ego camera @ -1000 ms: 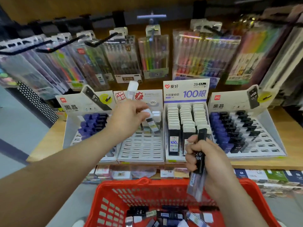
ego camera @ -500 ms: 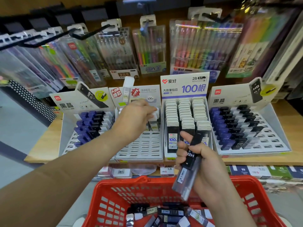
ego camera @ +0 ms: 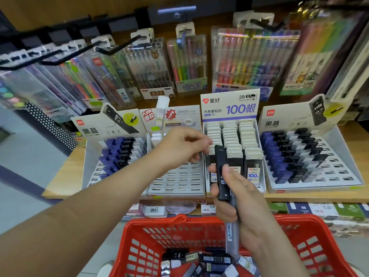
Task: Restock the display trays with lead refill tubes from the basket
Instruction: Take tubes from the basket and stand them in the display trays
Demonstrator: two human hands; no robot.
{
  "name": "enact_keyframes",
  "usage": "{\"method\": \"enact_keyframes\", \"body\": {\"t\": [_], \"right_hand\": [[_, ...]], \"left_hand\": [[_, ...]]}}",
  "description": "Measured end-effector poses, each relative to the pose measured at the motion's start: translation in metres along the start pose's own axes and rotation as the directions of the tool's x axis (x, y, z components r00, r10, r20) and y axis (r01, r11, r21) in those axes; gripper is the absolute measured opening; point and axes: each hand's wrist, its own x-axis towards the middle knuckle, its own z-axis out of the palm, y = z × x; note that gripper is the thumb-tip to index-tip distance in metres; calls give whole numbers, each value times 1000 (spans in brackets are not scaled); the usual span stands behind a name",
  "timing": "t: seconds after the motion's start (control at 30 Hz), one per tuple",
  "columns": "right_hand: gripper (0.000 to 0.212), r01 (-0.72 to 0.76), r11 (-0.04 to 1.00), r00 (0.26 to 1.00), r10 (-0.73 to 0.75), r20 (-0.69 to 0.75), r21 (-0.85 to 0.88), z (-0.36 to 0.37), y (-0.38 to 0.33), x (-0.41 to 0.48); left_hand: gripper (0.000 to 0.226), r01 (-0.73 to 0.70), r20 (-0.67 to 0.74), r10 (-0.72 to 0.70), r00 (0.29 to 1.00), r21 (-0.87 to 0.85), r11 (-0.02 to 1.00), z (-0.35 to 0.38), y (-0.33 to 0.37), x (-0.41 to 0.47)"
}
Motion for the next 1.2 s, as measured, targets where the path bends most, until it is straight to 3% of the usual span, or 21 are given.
{"method": "enact_keyframes", "body": {"t": [0.07,0.13,0.37,0.63,0.73,0.83,0.93,1.03,1.2], "right_hand": [[32,-11,1000,1000,11,28,-19,0,0,1],[31,-23,999,998,24,56,-25,-1,-1,0],[34,-90,992,988,100,114,-92,-3,-4,0],[27,-43,999,997,41,64,23,-5,-3,3],[19,-76,984,997,73,28,162,-4,-1,8],[29,-88,973,996,84,28,213,-1,-1,8],[36,-25,995,1000,23,21,95,8,1,6],[27,70,992,998,-70,-7,107,18,3,9],[15,116,991,992,-112,-55,60,37,11,14]], "left_hand": [[18,116,207,-66,976,-243,963,-2,8,-9],[17,134,298,-45,953,-283,950,-4,11,-14],[22,107,247,-42,968,-255,961,-17,8,-16],[22,132,162,-86,983,-299,945,-35,6,-21],[17,127,72,-111,991,-292,948,-50,5,-21],[15,105,5,-108,994,-273,956,-66,4,-21],[21,118,20,-117,993,-292,949,-70,3,-25],[14,152,99,-129,987,-276,949,-61,1,-33],[24,180,228,-139,964,-171,969,-38,-9,-55]]}}
